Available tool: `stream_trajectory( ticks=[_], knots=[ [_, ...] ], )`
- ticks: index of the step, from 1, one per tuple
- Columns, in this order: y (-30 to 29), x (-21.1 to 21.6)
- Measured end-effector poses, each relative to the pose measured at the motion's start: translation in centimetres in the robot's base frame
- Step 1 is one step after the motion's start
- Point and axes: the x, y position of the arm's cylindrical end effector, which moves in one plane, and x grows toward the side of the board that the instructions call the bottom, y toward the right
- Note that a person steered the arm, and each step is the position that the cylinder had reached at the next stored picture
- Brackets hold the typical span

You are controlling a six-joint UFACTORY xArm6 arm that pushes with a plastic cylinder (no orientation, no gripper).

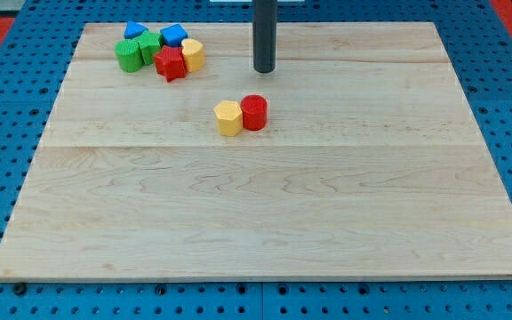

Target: Separate the red circle and yellow hexagon

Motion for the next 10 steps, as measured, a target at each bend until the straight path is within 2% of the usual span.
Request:
stream_trajectory(
  ticks=[2,3,4,5,7,8,10],
  knots=[
    [0.1,-0.7],
    [-0.1,1.8],
    [-5.7,5.8],
    [-8.6,10.1],
    [-7.9,13.8],
    [-4.5,14.3],
    [-4.5,14.3]
  ],
)
